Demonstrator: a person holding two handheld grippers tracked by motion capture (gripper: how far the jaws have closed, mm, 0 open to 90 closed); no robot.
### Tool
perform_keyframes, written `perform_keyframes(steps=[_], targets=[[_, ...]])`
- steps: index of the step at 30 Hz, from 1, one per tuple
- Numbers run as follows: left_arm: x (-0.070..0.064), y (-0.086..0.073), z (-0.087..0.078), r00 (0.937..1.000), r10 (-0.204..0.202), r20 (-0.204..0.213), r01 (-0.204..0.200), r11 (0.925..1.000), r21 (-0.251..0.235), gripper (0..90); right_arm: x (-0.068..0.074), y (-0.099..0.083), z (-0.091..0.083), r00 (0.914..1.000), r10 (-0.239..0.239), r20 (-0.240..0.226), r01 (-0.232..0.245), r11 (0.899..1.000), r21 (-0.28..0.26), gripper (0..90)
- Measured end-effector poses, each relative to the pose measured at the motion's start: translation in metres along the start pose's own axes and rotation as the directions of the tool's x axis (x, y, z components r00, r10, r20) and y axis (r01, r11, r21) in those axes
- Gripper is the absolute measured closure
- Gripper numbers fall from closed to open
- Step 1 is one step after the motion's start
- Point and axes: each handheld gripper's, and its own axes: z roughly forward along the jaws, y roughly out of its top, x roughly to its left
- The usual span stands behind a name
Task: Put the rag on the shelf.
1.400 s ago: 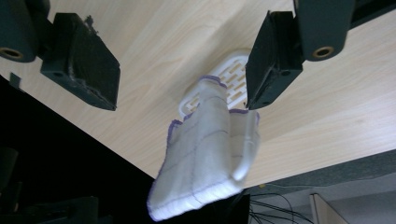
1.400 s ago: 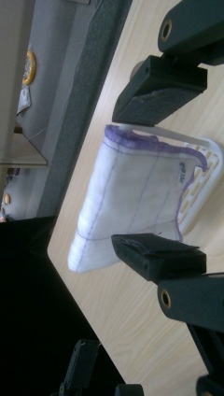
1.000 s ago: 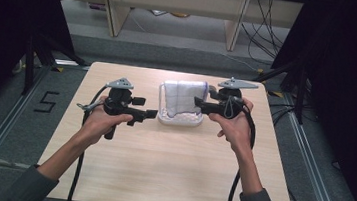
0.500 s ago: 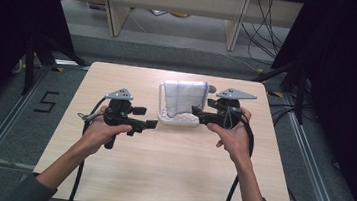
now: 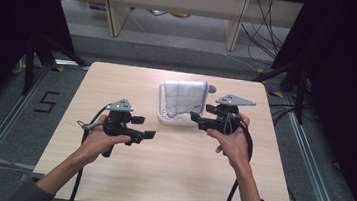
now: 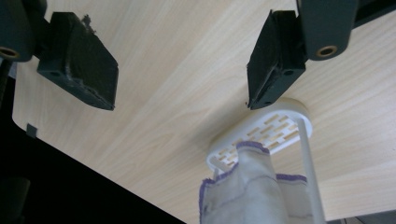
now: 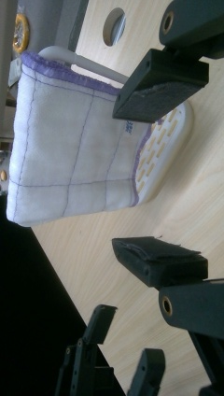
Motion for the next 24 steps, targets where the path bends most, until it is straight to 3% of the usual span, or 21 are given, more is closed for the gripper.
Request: perform_keyframes(steps=[5, 9, 10, 14, 18, 21, 22, 23, 24], targets=[[-0.009, -0.009, -0.003, 0.9997, 0.024, 0.004, -0.024, 0.9997, 0.009, 24.3, 0.005, -0.008, 0.001, 0.9993, 0.037, 0.001, -0.037, 0.999, 0.021, 31.7], [-0.014, -0.017, -0.004, 0.9989, 0.047, 0.003, -0.047, 0.9987, 0.019, 24.2, 0.005, -0.015, 0.005, 1.0000, 0.004, -0.008, -0.004, 0.999, 0.038, 31.1], [-0.015, -0.022, -0.003, 0.9989, 0.047, 0.001, -0.047, 0.9987, 0.021, 24.2, 0.007, -0.019, 0.004, 0.9998, 0.016, -0.010, -0.016, 0.998, 0.062, 31.0], [-0.018, -0.029, -0.003, 0.9988, 0.048, -0.005, -0.048, 0.9985, 0.027, 24.1, 0.010, -0.025, 0.004, 0.9994, 0.031, -0.016, -0.030, 0.997, 0.068, 30.8], [-0.021, -0.037, -0.005, 0.9984, 0.056, 0.007, -0.057, 0.9977, 0.037, 23.9, 0.014, -0.031, 0.004, 0.9998, 0.014, -0.016, -0.012, 0.996, 0.094, 30.6], [-0.023, -0.045, -0.007, 0.9976, 0.068, -0.008, -0.068, 0.9970, 0.037, 23.4, 0.018, -0.037, 0.006, 0.9999, -0.005, -0.016, 0.007, 0.995, 0.104, 30.5], [-0.023, -0.046, -0.008, 0.9976, 0.069, -0.004, -0.069, 0.9969, 0.038, 23.3, 0.022, -0.039, 0.005, 0.9997, 0.017, -0.018, -0.015, 0.993, 0.117, 30.4], [-0.022, -0.049, -0.009, 0.9974, 0.072, 0.005, -0.072, 0.9966, 0.040, 23.3, 0.022, -0.041, 0.006, 0.9998, -0.011, -0.019, 0.013, 0.995, 0.102, 30.4], [-0.023, -0.052, -0.011, 0.9973, 0.073, -0.001, -0.073, 0.9966, 0.038, 23.2, 0.024, -0.043, 0.005, 0.9998, -0.005, -0.018, 0.007, 0.994, 0.105, 30.4]])
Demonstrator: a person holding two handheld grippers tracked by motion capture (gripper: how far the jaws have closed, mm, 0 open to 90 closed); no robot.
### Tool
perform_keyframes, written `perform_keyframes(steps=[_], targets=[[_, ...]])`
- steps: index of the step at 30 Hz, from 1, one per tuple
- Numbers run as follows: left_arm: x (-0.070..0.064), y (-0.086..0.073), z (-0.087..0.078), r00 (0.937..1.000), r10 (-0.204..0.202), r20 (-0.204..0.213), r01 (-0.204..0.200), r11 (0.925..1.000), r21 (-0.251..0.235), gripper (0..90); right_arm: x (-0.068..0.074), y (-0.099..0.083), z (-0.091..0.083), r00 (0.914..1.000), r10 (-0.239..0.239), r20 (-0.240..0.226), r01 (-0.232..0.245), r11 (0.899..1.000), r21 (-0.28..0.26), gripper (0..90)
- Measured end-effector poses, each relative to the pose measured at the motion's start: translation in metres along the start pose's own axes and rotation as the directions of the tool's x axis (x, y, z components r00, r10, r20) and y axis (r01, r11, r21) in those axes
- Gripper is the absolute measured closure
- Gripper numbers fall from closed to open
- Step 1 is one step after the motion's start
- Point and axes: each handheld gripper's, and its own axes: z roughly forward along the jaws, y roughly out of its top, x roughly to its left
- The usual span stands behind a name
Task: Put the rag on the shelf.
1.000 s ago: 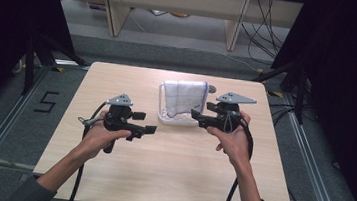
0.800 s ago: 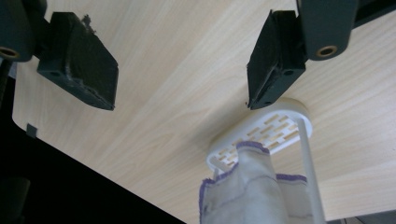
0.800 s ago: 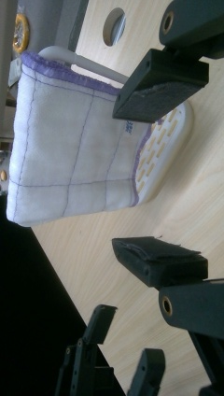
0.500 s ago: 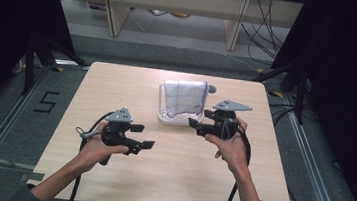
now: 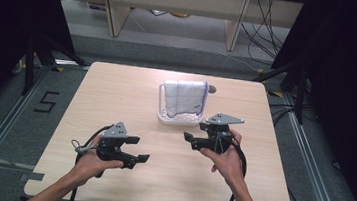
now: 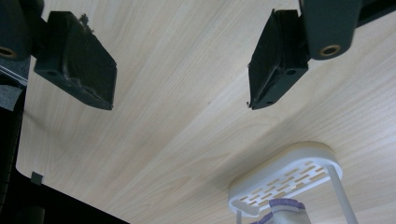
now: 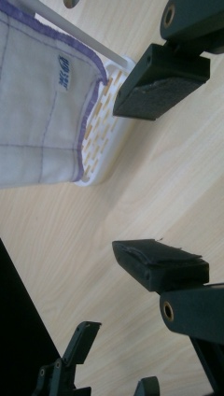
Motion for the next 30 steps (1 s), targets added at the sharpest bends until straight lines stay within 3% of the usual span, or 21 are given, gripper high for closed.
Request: perform_keyframes(steps=[2, 9, 10, 12, 13, 14, 16, 19, 21, 23, 25, 27, 28, 30], targets=[[0.000, -0.005, -0.002, 0.9998, -0.015, 0.015, 0.015, 0.9999, -0.002, 22.4, 0.004, -0.008, 0.000, 0.9996, -0.026, -0.004, 0.027, 1.000, 0.006, 30.4], [-0.003, -0.019, -0.008, 0.9996, -0.021, 0.021, 0.021, 0.9998, -0.008, 21.3, 0.012, -0.030, 0.001, 0.9996, 0.001, -0.029, 0.000, 1.000, 0.031, 30.3], [-0.003, -0.023, -0.008, 0.9995, -0.020, 0.023, 0.020, 0.9997, -0.012, 21.1, 0.010, -0.032, 0.001, 0.9994, -0.027, -0.021, 0.028, 0.999, 0.028, 30.3], [-0.004, -0.027, -0.007, 0.9994, -0.028, 0.019, 0.028, 0.9995, -0.015, 20.6, 0.011, -0.038, 0.003, 0.9995, -0.027, -0.018, 0.028, 0.999, 0.036, 30.2], [-0.004, -0.029, -0.007, 0.9993, -0.026, 0.027, 0.026, 0.9996, -0.008, 20.4, 0.012, -0.041, 0.003, 0.9998, -0.003, -0.019, 0.004, 0.999, 0.040, 30.2], [-0.005, -0.033, -0.006, 0.9992, -0.034, 0.021, 0.034, 0.9993, -0.011, 20.1, 0.011, -0.042, 0.003, 0.9995, -0.025, -0.018, 0.026, 0.999, 0.044, 30.2], [-0.006, -0.038, -0.005, 0.9984, -0.042, 0.038, 0.042, 0.9991, 0.001, 19.2, 0.012, -0.047, 0.004, 0.9995, -0.024, -0.020, 0.025, 0.999, 0.048, 30.0], [-0.008, -0.045, -0.005, 0.9987, -0.024, 0.044, 0.023, 0.9996, 0.015, 16.6, 0.017, -0.056, 0.003, 0.9984, 0.009, -0.057, -0.006, 0.999, 0.052, 29.8], [-0.009, -0.048, -0.004, 0.9990, -0.020, 0.041, 0.019, 0.9997, 0.014, 16.4, 0.020, -0.061, 0.003, 0.9988, 0.005, -0.050, -0.003, 0.999, 0.055, 29.5], [-0.011, -0.051, -0.004, 0.9994, -0.001, 0.036, 0.000, 0.9996, 0.029, 16.1, 0.025, -0.066, 0.005, 0.9971, 0.007, -0.076, -0.002, 0.998, 0.061, 28.8], [-0.015, -0.054, -0.002, 0.9996, -0.001, 0.029, 0.001, 0.9997, 0.024, 15.8, 0.028, -0.069, 0.004, 0.9979, -0.011, -0.064, 0.015, 0.998, 0.063, 28.2], [-0.017, -0.058, -0.002, 0.9997, 0.008, 0.023, -0.009, 0.9994, 0.035, 15.3, 0.034, -0.072, 0.001, 0.9970, 0.011, -0.077, -0.005, 0.997, 0.078, 26.9], [-0.019, -0.060, -0.002, 0.9997, 0.006, 0.023, -0.007, 0.9994, 0.034, 15.1, 0.034, -0.074, 0.002, 0.9969, -0.014, -0.078, 0.019, 0.998, 0.067, 26.1], [-0.022, -0.062, -0.003, 0.9994, 0.026, 0.024, -0.027, 0.9986, 0.044, 15.1, 0.039, -0.077, 0.000, 0.9961, 0.007, -0.088, 0.001, 0.997, 0.082, 24.7]])
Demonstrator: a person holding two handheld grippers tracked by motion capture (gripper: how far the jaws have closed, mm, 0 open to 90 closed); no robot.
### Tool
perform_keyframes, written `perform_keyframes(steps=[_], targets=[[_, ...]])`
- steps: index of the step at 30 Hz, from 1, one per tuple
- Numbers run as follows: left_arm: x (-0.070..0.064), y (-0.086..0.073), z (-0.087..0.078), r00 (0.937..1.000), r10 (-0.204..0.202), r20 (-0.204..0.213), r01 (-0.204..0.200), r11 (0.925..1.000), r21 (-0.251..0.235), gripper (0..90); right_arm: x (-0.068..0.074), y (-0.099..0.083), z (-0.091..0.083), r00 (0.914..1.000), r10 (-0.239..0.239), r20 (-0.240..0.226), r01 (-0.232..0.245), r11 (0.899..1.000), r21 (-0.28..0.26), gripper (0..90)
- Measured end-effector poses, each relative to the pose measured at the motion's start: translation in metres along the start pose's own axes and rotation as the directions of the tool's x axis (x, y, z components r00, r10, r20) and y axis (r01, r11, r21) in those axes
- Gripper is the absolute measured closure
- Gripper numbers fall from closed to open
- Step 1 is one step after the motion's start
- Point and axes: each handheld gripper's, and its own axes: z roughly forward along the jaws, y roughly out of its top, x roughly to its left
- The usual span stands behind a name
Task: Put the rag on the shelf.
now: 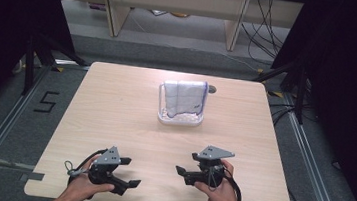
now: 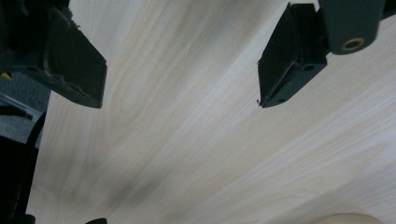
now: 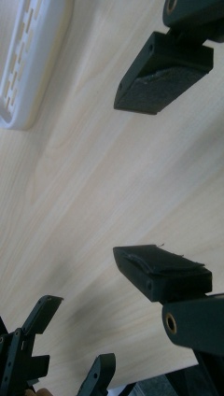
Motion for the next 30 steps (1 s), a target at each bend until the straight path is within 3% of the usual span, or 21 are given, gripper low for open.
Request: perform_keyframes(steps=[3, 5, 7, 8, 9, 11, 13, 14, 15, 18, 19, 20, 21, 25, 28, 30], targets=[[-0.003, -0.001, -0.003, 0.9990, 0.042, -0.018, -0.042, 0.9991, 0.000, 15.1, 0.003, -0.008, 0.000, 0.9998, -0.018, 0.006, 0.018, 1.000, -0.002, 20.2], [-0.007, -0.003, -0.006, 0.9994, 0.035, -0.007, -0.035, 0.9994, 0.005, 15.1, 0.004, -0.013, 0.000, 0.9996, -0.026, 0.008, 0.026, 1.000, 0.004, 19.4], [-0.011, -0.006, -0.006, 0.9996, 0.029, -0.002, -0.029, 0.9996, -0.001, 15.1, 0.007, -0.019, -0.001, 0.9997, -0.018, 0.016, 0.018, 1.000, 0.018, 18.5], [-0.010, -0.007, -0.008, 0.9980, 0.063, 0.000, -0.063, 0.9977, 0.023, 15.1, 0.010, -0.022, -0.001, 0.9999, 0.013, 0.007, -0.013, 1.000, 0.028, 18.5], [-0.011, -0.008, -0.008, 0.9986, 0.052, 0.001, -0.052, 0.9985, 0.017, 15.1, 0.008, -0.024, -0.001, 0.9996, -0.020, 0.018, 0.020, 1.000, 0.022, 18.5], [-0.012, -0.009, -0.009, 0.9974, 0.072, -0.009, -0.072, 0.9973, 0.014, 15.1, 0.010, -0.028, 0.000, 1.0000, -0.004, 0.005, 0.004, 1.000, 0.023, 18.4], [-0.011, -0.009, -0.012, 0.9976, 0.068, -0.009, -0.068, 0.9969, 0.039, 15.1, 0.011, -0.031, 0.000, 0.9993, -0.024, 0.029, 0.022, 0.999, 0.040, 18.2], [-0.009, -0.009, -0.012, 0.9956, 0.093, -0.009, -0.093, 0.9944, 0.051, 15.1, 0.012, -0.032, -0.001, 0.9991, -0.027, 0.034, 0.026, 0.999, 0.033, 18.2], [-0.011, -0.011, -0.011, 0.9975, 0.068, -0.014, -0.068, 0.9973, 0.028, 15.1, 0.012, -0.033, -0.001, 0.9992, -0.028, 0.029, 0.027, 0.999, 0.034, 18.2], [-0.008, -0.012, -0.008, 0.9975, 0.071, -0.001, -0.071, 0.9961, 0.052, 15.1, 0.013, -0.034, -0.001, 0.9989, -0.026, 0.038, 0.025, 0.999, 0.038, 18.3], [-0.009, -0.012, -0.007, 0.9988, 0.049, -0.006, -0.049, 0.9977, 0.046, 15.1, 0.013, -0.035, 0.000, 0.9988, -0.031, 0.039, 0.030, 0.999, 0.035, 18.5], [-0.006, -0.012, -0.007, 0.9966, 0.081, -0.014, -0.080, 0.9951, 0.057, 15.1, 0.013, -0.035, 0.001, 0.9991, -0.033, 0.026, 0.032, 0.998, 0.045, 18.9], [-0.007, -0.012, -0.007, 0.9974, 0.071, -0.013, -0.070, 0.9960, 0.055, 15.1, 0.014, -0.035, 0.000, 0.9985, -0.029, 0.046, 0.027, 0.998, 0.052, 19.4], [-0.008, -0.013, -0.006, 0.9986, 0.050, -0.015, -0.049, 0.9976, 0.048, 15.1, 0.014, -0.035, 0.001, 0.9981, -0.049, 0.037, 0.047, 0.998, 0.040, 19.5], [-0.007, -0.014, -0.005, 0.9993, 0.029, -0.024, -0.027, 0.9982, 0.054, 15.1, 0.014, -0.035, 0.001, 0.9985, -0.031, 0.046, 0.028, 0.998, 0.054, 19.5], [-0.006, -0.014, -0.005, 0.9987, 0.043, -0.028, -0.041, 0.9972, 0.062, 15.1, 0.013, -0.035, 0.000, 0.9979, -0.039, 0.051, 0.037, 0.998, 0.047, 19.5]])
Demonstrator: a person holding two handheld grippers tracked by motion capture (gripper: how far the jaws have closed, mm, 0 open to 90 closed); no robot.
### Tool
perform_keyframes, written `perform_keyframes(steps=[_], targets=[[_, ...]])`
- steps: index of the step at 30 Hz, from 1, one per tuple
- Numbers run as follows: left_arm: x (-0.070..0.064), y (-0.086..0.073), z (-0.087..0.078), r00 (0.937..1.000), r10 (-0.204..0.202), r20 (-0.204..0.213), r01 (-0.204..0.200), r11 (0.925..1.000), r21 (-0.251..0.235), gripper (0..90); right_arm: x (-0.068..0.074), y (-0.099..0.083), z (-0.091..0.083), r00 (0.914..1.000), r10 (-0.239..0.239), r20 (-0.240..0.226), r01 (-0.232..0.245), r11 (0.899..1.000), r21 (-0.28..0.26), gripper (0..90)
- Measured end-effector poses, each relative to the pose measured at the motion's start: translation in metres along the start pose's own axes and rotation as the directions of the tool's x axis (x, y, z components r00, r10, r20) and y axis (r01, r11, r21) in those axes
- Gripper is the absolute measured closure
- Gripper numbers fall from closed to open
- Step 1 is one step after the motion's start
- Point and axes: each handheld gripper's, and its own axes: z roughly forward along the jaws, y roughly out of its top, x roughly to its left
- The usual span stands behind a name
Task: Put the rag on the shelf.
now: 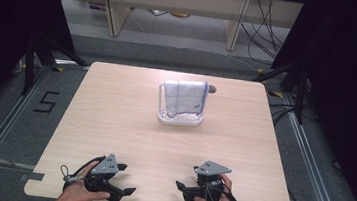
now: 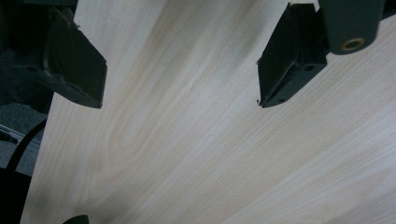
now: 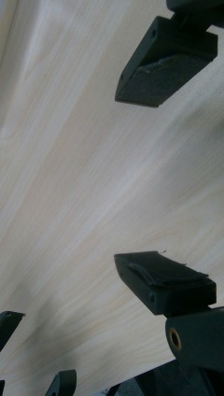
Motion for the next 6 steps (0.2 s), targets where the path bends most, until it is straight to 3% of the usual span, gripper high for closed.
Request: perform_keyframes(steps=[6], targets=[[0.0058, -0.0013, 0.0005, 0.9996, -0.007, -0.026, 0.008, 0.9999, 0.010, 15.1, -0.0018, 0.0002, -0.0014, 0.9999, 0.011, 0.005, -0.011, 1.000, 0.002, 20.1]])
